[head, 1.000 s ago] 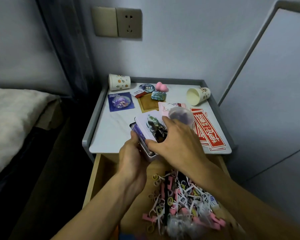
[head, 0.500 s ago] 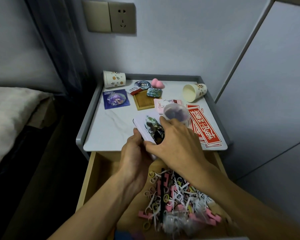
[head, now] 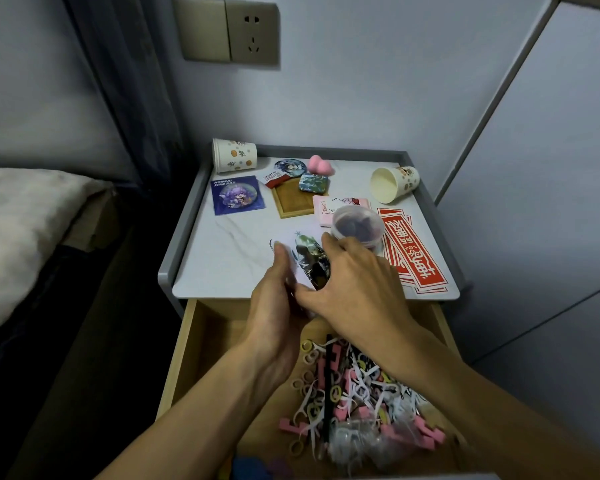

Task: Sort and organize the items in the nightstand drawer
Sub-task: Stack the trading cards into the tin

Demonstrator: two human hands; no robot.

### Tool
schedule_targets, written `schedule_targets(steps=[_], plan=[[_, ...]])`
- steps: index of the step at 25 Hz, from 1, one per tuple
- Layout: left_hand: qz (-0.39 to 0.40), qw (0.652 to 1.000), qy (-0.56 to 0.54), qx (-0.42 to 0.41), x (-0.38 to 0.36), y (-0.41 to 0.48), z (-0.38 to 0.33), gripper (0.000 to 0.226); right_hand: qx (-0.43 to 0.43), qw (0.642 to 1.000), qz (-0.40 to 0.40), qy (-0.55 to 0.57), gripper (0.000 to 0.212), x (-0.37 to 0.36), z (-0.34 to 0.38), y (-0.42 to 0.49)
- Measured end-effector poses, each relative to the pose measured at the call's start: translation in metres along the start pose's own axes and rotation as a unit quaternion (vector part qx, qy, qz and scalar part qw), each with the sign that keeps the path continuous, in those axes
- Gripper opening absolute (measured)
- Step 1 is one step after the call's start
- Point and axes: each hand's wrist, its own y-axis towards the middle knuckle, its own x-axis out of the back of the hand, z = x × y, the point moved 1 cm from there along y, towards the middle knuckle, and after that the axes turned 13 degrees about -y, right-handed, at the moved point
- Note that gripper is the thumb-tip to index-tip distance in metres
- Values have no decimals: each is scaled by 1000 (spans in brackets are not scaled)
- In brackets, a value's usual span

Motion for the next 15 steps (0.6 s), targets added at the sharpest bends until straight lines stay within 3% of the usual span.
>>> schedule_targets(steps=[5,7,9,11,13,15], plan=[[-62,993,69,-74,4,1,-4,32,35,999,10,21,82,-7,0,-1],[-74,993,47,-75,4,0,-7,33,27,990,39,130,82,-9,-4,2],[-65,996,1,-64,5,2,-12,34,-45,933,88,346,74,-12,-10,4],[-50,997,-40,-52,6,5,-21,35,-123,830,167,518,49,-15,-14,3],[-31,998,-4,-51,6,5,-28,34,-147,751,252,593,32,-15,-14,-1],[-52,990,98,-86,8,5,-35,31,-126,731,277,611,32,-12,-15,-3]])
